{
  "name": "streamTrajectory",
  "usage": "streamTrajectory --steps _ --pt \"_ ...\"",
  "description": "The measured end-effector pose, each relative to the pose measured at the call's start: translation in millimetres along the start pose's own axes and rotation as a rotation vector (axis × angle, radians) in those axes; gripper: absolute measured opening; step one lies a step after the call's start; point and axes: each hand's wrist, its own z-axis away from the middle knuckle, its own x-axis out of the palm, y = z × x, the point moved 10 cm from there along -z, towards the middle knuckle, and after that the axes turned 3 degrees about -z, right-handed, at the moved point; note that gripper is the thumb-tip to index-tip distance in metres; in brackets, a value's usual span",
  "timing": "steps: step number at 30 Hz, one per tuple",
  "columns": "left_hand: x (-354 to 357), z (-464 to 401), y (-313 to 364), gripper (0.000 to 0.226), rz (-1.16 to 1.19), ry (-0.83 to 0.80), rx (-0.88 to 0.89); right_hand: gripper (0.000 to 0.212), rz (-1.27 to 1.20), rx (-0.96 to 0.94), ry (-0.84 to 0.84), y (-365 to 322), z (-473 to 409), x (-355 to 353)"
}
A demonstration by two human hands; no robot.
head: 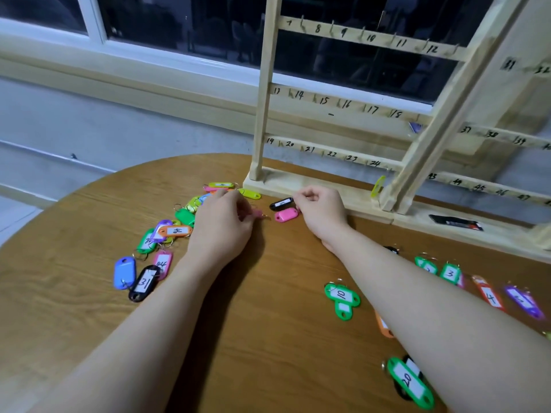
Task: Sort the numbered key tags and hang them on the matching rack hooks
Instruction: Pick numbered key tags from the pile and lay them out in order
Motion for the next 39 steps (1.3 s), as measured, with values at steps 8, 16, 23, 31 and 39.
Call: streamTrajectory --steps 8,16,23,31,39 --pt "2.7 1.9 -1.7 0.014 0.189 -0.063 -0.06 0.008 -0.189 0.052 -0.082 1.8 6.1 -11.9" --pt "-2.2 1.8 3.1 0.013 0.2 -0.067 -0.016 0.005 -0.202 0.071 -0.09 1.6 8.1 -10.9" --pt "3.5 -0.9 -1.0 0.022 0.22 -0.118 -0.039 0.009 -0.217 0.087 -0.102 0.9 9.5 -10.8" --pt "-2.2 0.8 -2.5 0.023 0.375 -0.112 -0.099 0.011 -0.258 0.106 -0.109 3.0 9.9 -8.4" --pt "-5.9 3.3 1.3 0.007 0.431 -0.089 -0.113 0.019 -0.223 0.066 -0.106 0.1 10.1 -8.3"
